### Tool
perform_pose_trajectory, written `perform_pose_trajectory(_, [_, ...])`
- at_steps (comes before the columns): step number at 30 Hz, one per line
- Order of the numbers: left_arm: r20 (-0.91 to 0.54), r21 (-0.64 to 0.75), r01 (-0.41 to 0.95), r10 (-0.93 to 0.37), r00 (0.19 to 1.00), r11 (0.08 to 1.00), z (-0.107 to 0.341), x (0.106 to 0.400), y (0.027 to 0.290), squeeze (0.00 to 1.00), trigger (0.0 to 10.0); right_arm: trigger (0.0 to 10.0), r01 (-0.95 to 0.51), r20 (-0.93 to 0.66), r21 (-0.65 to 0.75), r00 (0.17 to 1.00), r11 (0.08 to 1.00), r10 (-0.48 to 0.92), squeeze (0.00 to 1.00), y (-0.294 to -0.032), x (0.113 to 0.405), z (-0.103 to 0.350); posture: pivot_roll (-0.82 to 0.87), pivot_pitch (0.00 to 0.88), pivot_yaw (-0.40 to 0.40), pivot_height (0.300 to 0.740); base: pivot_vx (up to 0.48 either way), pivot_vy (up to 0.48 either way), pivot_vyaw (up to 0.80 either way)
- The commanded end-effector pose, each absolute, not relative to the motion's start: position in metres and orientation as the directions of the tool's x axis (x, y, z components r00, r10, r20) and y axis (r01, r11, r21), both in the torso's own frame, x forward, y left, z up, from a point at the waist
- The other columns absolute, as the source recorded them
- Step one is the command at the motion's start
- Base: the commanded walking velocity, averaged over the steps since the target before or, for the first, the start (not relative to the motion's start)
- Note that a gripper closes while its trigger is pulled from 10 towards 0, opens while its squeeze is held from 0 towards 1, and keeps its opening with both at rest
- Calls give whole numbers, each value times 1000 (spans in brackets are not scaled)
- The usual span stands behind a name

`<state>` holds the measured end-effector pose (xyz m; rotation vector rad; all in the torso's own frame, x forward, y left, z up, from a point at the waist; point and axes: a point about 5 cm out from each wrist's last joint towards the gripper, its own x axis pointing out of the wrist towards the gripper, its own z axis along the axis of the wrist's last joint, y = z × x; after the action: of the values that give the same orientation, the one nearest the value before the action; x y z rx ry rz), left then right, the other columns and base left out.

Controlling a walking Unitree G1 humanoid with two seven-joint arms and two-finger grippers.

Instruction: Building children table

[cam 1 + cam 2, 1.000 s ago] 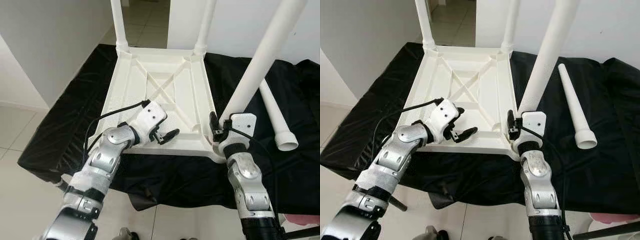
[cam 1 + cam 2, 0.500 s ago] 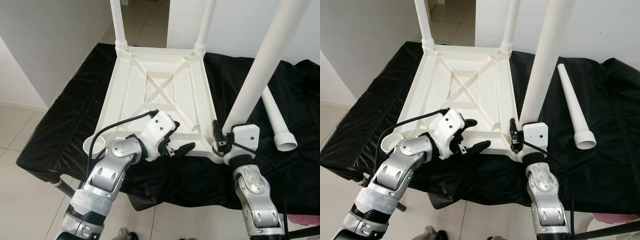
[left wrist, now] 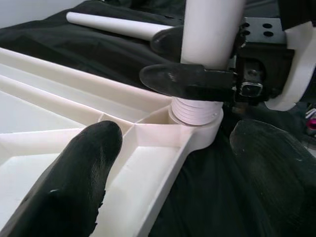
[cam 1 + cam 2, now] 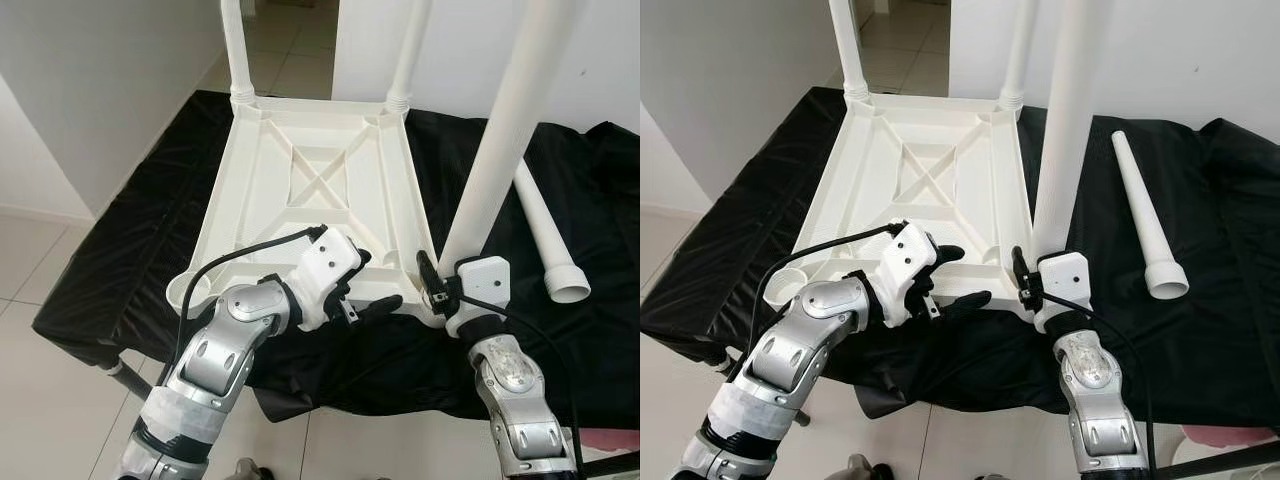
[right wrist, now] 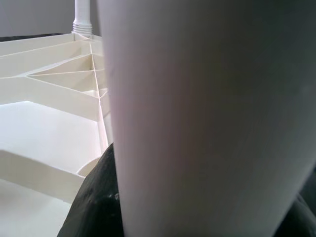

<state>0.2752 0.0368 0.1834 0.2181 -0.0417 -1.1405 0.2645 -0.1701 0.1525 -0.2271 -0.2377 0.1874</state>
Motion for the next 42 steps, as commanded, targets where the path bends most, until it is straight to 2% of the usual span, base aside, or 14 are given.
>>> perform_pose_trajectory(1, [-80,189,887,-894,442,422,184,275,38,0,10000,10000,-226,118,-221,959,949,256,0,-168,265,135,-20,67,-12,740,0,0,0])
perform_pose_trajectory(5, [-80,190,884,-890,448,428,185,274,39,0,10000,10000,-278,66,-202,953,939,296,0,-166,268,126,-17,72,-12,740,0,0,0])
perform_pose_trajectory(12, [-80,194,875,-882,464,443,187,275,41,0,10000,10000,-281,33,-169,956,945,291,0,-168,271,120,-7,80,-17,740,0,0,0])
perform_pose_trajectory(18, [-79,192,867,-874,480,459,189,276,43,0,10000,10000,-253,24,-110,966,961,257,0,-174,275,118,-5,83,-20,740,0,0,0])
perform_pose_trajectory(19, [-79,194,866,-872,483,461,190,276,44,0,10000,10000,-233,20,-65,972,970,234,0,-176,276,117,-2,86,-23,740,0,0,0])
perform_pose_trajectory(26, [-79,195,864,-870,486,465,191,276,44,0,10000,10000,-214,16,-31,976,976,215,0,-179,277,115,-1,88,-23,740,0,0,0])
perform_pose_trajectory(30, [-81,197,863,-869,488,466,192,276,44,0,10000,10000,-168,7,54,986,984,168,0,-182,275,111,-5,91,-19,740,0,0,0])
perform_pose_trajectory(36, [-82,196,862,-869,489,467,192,277,44,0,10000,10000,-151,8,73,989,986,150,0,-180,271,107,-9,91,-18,740,0,0,0])
perform_pose_trajectory(42, [-81,197,860,-867,492,470,193,277,44,0,10000,10000,-217,62,45,975,975,214,0,-165,262,107,-9,91,-17,740,0,0,0])
